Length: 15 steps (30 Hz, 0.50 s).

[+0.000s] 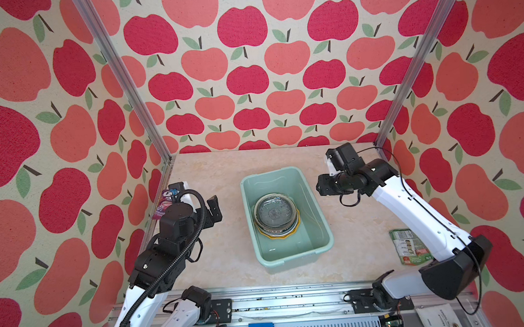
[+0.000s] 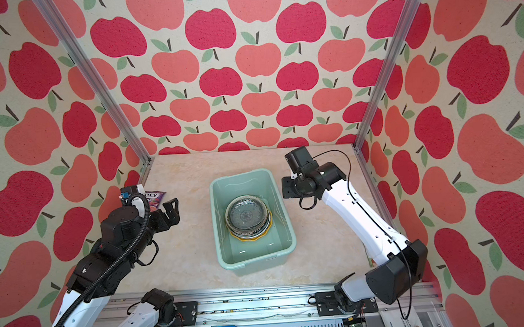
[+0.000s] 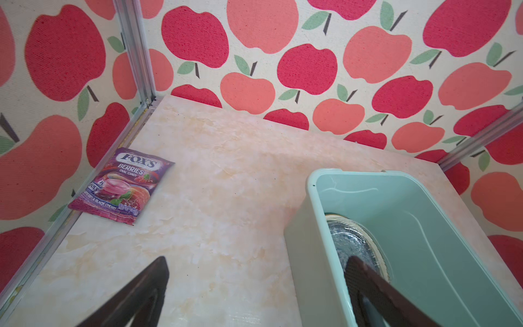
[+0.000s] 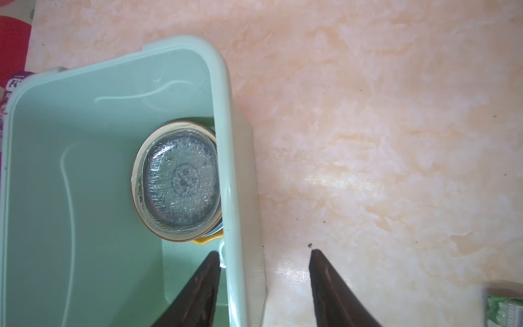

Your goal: Place the plates into the plastic bin on the countertop

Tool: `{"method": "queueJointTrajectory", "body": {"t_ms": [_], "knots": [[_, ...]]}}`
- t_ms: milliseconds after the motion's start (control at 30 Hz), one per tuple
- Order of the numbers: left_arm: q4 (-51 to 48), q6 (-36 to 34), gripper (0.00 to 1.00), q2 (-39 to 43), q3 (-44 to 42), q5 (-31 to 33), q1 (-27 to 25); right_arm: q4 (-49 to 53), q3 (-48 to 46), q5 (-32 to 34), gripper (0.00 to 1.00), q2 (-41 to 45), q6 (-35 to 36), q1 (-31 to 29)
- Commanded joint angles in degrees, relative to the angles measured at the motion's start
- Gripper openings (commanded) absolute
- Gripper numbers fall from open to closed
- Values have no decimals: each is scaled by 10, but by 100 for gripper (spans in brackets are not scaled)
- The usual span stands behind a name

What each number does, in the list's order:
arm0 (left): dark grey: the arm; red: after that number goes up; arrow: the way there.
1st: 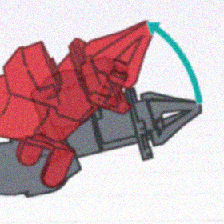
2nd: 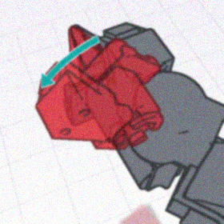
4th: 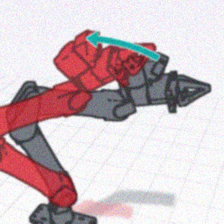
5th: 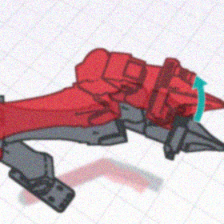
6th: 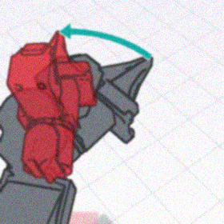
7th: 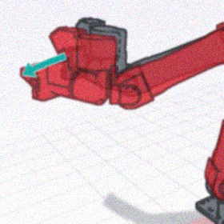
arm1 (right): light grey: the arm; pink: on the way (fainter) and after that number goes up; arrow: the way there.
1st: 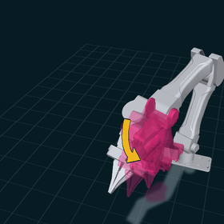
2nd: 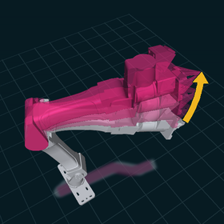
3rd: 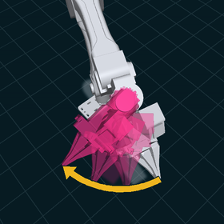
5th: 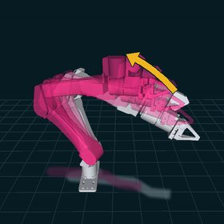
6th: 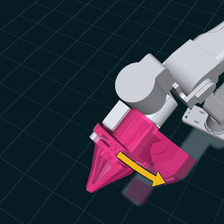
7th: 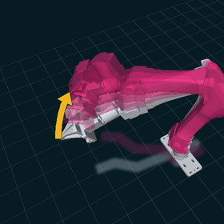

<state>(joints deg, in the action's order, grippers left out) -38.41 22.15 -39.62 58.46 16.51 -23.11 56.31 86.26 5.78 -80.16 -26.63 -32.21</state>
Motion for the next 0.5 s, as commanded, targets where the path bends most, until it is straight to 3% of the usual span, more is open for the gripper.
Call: {"method": "queueJointTrajectory", "body": {"t_ms": [0, 167, 267, 333, 467], "knots": [[91, -28, 99, -25, -18, -53, 68, -32, 0, -13, 55, 45, 55, 58], [179, -59, 99, -83, -94, -122, 207, -173, -131, 45, 65, 133, 190, 154], [242, -54, 99, -115, -162, -99, 278, -302, -261, 87, 67, 189, 270, 211], [301, -44, 99, -128, -217, -73, 308, -383, -342, 72, 66, 220, 302, 247], [439, -83, 99, -162, -319, -31, 335, -580, -507, 33, 65, 253, 299, 295]]}}
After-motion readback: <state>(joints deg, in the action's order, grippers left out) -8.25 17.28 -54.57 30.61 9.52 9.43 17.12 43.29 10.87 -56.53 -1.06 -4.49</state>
